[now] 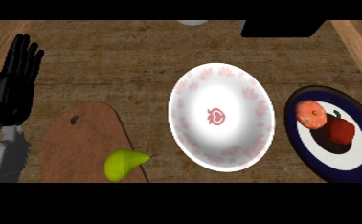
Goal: Pick the bell pepper from the plate and place it in the bowl
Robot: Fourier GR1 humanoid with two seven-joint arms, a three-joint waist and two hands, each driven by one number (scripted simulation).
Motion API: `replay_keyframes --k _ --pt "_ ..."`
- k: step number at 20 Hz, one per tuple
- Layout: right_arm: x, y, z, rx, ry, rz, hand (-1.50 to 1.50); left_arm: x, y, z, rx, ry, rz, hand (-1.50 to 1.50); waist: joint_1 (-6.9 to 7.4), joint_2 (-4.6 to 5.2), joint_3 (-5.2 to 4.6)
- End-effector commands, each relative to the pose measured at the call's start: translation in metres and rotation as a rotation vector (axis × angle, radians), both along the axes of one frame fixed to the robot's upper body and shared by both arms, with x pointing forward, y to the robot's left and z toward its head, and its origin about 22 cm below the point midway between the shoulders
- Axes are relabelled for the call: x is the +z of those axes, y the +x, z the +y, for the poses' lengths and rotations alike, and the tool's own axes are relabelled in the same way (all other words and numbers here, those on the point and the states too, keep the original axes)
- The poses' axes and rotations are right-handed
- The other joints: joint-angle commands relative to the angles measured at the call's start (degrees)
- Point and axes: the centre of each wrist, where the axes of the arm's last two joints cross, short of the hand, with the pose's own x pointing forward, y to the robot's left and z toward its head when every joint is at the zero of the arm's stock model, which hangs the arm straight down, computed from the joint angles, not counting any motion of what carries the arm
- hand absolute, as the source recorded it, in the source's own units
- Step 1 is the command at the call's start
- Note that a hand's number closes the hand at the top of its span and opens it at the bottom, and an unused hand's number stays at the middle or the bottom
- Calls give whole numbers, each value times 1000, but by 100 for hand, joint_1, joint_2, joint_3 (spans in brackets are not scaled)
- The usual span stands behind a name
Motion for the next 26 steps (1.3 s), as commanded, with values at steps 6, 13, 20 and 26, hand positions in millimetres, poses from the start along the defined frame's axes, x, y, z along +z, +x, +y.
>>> replay_keyframes --k 6,13,20,26 --pt "-59 -1 -19 -25 23 47 -150 -12 4 -9 1 -9 0 0 -30 2 3" --pt "-73 19 -47 -56 16 40 -150 12 13 2 2 2 1 0 2 2 1" --pt "-95 27 -44 8 46 2 -150 -7 -1 13 6 -5 -10 0 9 2 0" --pt "-99 43 -50 14 26 17 -150 -3 -4 -10 4 16 -8 0 23 2 0"
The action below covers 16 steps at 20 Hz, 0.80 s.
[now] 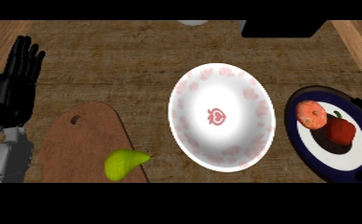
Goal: Pick the bell pepper from the plate and place it in the bowl
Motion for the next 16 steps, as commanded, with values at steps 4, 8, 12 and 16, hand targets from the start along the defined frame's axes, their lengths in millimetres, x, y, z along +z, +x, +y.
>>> replay_keyframes --k 4,8,12,16 --pt "-37 6 4 1 -11 49 -150 17 10 2 4 -4 5 0 -6 1 -1" --pt "-26 3 15 -12 -21 46 -150 9 1 7 -3 -12 0 0 -12 -5 -3" --pt "-41 21 -4 -14 8 45 -150 -11 6 14 12 -9 -9 0 -1 3 -2" --pt "-47 27 -11 -51 -14 89 -150 6 3 0 -7 9 -1 0 4 -2 -1"
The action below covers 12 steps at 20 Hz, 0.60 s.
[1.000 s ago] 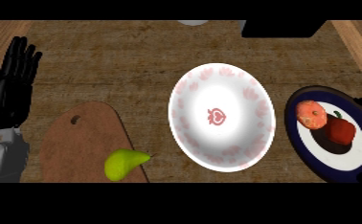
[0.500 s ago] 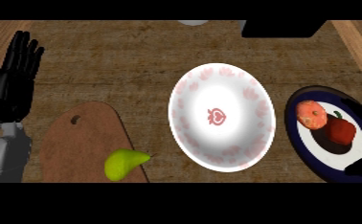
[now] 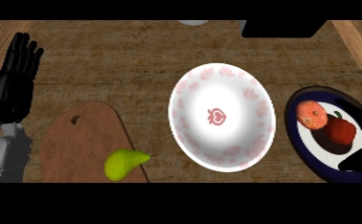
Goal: Pick the bell pepper from the plate and place it in the bowl
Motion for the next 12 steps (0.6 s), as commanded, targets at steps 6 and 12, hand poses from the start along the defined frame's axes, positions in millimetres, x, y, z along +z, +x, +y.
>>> replay_keyframes --k 6,12 --pt "-27 -5 2 -44 -16 72 -150 -1 -9 -18 -2 -8 -1 0 -2 -6 -1" --pt "-20 9 -7 30 -32 -113 150 15 15 -8 -13 -16 6 0 -27 3 -1"
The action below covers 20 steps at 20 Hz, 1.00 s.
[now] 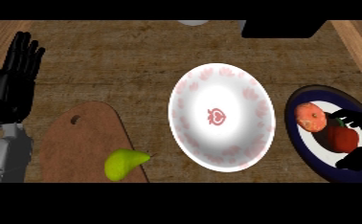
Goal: Pick the bell pepper from the plate and place it in the bowl
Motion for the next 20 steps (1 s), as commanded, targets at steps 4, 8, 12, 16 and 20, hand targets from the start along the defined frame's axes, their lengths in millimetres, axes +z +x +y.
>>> replay_keyframes --k 4,8,12,16,20 --pt "-21 8 -2 28 -32 -94 150 -7 15 2 -10 -12 3 0 -1 15 12" --pt "51 56 -5 289 -101 -93 150 6 12 -18 -72 -13 -14 0 351 94 29" --pt "82 80 23 639 -164 -114 150 15 19 -30 -149 1 -62 0 1097 331 50" --pt "106 93 10 804 -181 -140 150 12 21 -43 -186 -11 -69 0 1107 378 71" --pt "131 105 -5 903 -175 -228 150 11 24 -51 -179 -11 -64 0 1016 358 79"
